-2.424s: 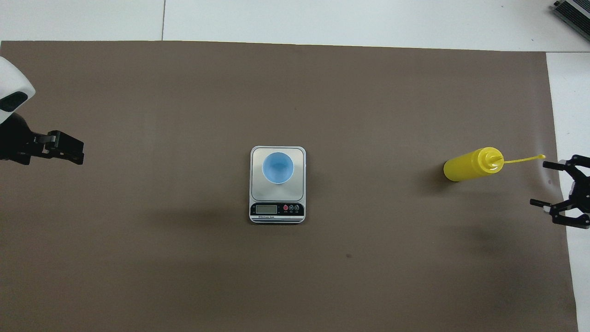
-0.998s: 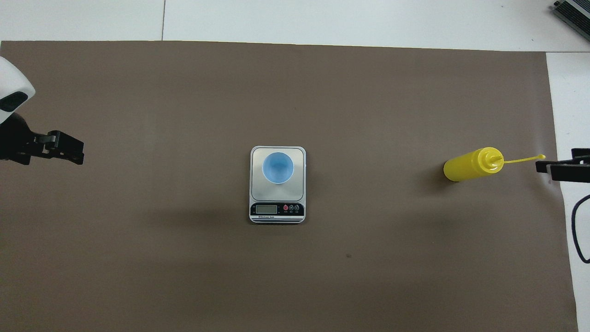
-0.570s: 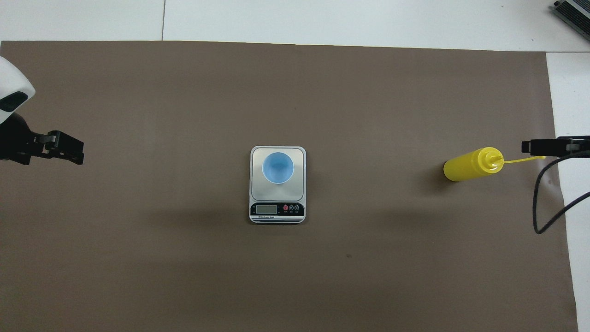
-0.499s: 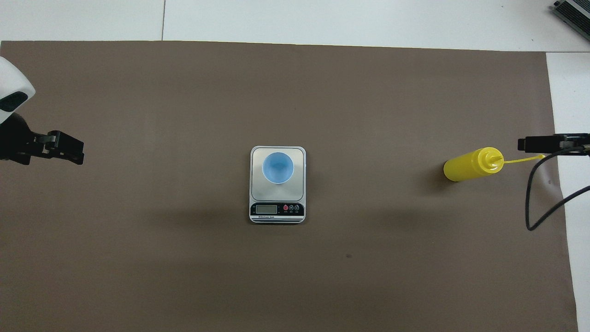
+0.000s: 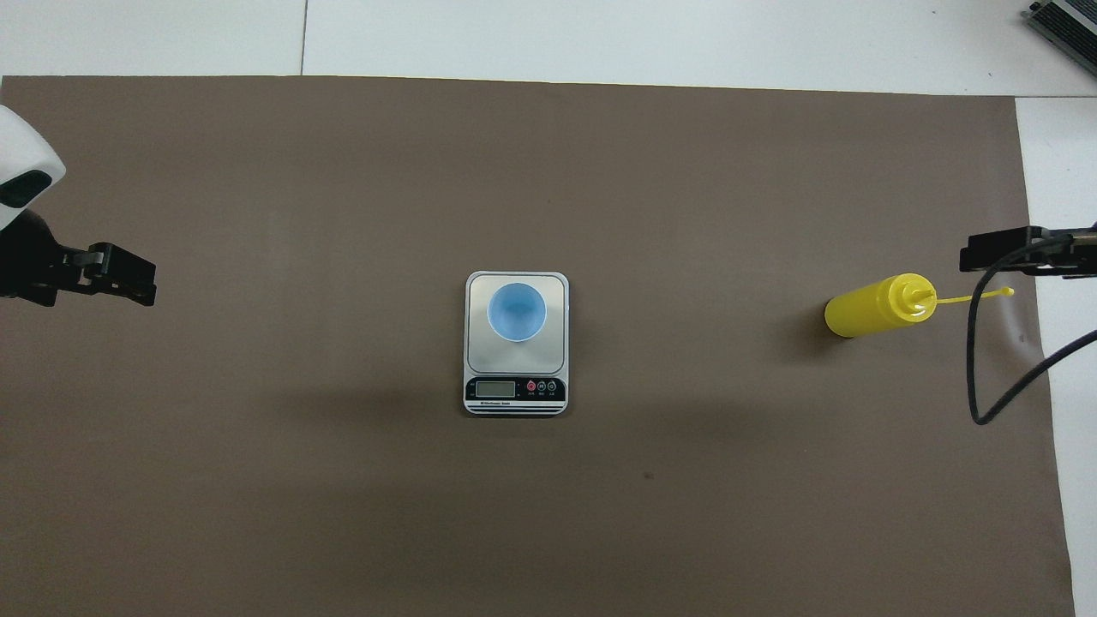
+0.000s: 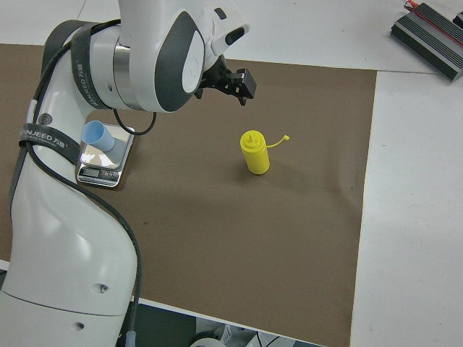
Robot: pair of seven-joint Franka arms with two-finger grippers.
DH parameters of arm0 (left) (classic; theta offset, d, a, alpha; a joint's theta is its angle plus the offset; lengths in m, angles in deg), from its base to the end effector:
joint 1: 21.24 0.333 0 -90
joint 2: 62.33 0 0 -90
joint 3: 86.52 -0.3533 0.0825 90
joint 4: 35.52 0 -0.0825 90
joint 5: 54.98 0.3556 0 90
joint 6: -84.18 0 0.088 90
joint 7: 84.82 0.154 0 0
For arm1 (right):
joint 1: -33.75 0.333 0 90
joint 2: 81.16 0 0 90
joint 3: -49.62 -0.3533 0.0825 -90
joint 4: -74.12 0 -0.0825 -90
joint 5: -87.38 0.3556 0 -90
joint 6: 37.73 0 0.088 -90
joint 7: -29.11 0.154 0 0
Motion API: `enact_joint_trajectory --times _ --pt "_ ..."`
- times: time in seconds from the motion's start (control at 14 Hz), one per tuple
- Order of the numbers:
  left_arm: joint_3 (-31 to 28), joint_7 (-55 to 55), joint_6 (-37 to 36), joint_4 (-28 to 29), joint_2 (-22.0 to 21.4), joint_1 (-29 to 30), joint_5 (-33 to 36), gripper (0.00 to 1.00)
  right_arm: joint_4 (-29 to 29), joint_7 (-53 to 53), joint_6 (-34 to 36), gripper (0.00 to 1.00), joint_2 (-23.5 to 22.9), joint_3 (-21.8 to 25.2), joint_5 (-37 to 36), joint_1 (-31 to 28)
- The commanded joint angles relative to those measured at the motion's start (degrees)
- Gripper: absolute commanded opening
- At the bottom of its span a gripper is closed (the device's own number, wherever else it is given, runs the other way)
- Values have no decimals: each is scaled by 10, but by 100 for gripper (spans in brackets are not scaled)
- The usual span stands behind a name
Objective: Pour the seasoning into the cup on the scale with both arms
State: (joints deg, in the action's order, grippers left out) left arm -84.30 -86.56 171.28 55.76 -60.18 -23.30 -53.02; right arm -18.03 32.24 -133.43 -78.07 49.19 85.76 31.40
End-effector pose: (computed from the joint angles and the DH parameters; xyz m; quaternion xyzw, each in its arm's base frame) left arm 0.5250 -0.0335 0.5814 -0.9981 0.0222 0.0543 0.0193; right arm 0.5223 -0.0215 0.6358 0.9973 -0.0434 0.0581 0.0137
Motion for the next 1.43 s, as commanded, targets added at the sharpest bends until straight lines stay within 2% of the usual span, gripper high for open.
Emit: enact_joint_trajectory --times 0.0,0.43,1.0,1.35 --pt "1 0 11 22 -17 2 6 100 76 16 61 100 -41 -2 -2 -4" --pt "1 0 11 22 -17 2 6 100 74 17 75 100 -39 1 16 -6" --pt "1 0 11 22 -17 2 6 100 -15 28 68 100 6 1 17 -8" --pt "1 0 11 22 -17 2 6 100 -51 30 46 100 22 1 17 -4"
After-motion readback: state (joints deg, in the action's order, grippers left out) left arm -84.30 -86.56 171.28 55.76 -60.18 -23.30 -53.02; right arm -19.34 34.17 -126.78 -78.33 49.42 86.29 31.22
